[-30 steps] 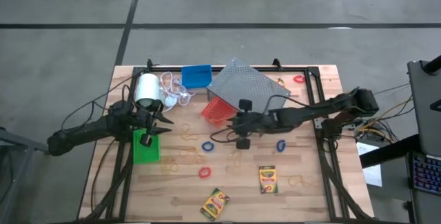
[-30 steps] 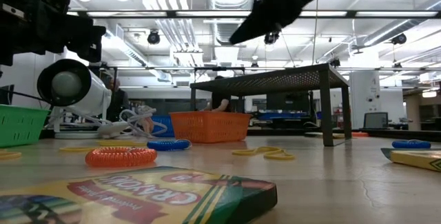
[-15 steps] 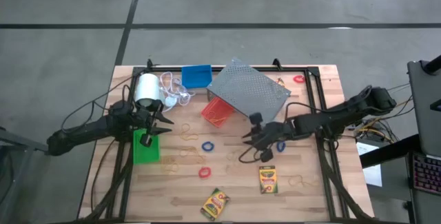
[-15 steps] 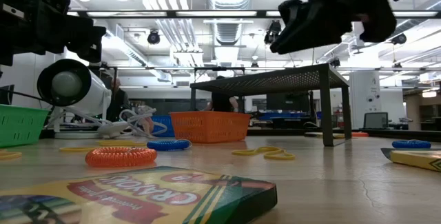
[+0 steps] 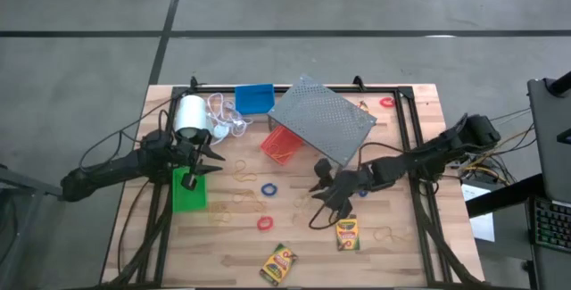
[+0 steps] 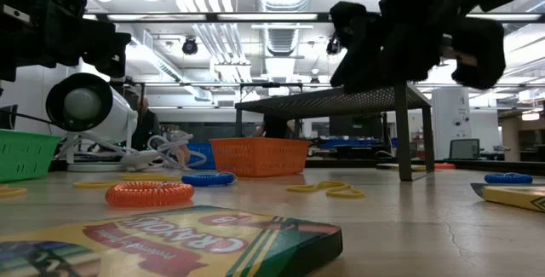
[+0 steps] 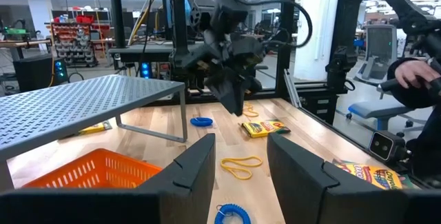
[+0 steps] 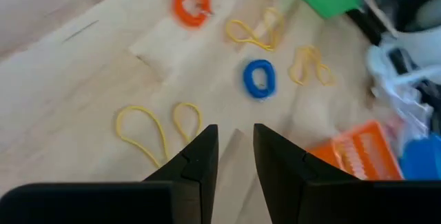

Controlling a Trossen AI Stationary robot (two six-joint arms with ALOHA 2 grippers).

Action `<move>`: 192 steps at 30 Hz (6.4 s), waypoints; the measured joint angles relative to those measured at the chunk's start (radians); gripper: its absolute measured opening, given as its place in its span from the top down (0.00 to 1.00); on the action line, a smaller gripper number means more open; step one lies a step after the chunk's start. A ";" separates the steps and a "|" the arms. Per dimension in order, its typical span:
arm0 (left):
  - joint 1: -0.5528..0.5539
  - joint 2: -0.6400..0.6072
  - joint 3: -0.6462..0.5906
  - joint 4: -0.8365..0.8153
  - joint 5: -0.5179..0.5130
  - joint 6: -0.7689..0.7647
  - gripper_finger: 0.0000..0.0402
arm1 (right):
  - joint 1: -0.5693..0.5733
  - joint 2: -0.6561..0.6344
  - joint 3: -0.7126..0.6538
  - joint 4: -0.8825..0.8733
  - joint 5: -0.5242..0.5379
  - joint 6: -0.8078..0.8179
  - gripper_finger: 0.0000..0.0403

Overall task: Pick & Place Office Desk Supplies
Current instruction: Put the yellow rubber band into the orange bin

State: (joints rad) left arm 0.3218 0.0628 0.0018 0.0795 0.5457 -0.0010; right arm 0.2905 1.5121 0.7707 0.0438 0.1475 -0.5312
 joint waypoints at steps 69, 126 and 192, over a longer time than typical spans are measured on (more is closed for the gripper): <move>0.000 0.020 0.000 -0.001 0.000 0.000 0.67 | 0.153 0.323 -0.027 0.301 0.135 0.612 0.64; 0.000 0.020 0.000 0.001 0.000 0.000 0.67 | 0.119 0.085 -0.030 0.238 0.147 0.518 0.98; 0.000 0.020 0.000 0.000 0.000 0.000 0.67 | -0.440 0.054 0.212 0.168 -0.157 0.311 0.98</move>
State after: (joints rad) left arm 0.3220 0.0826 0.0019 0.0798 0.5457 -0.0012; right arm -0.1495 1.5665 0.9825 0.2123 -0.0099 -0.2207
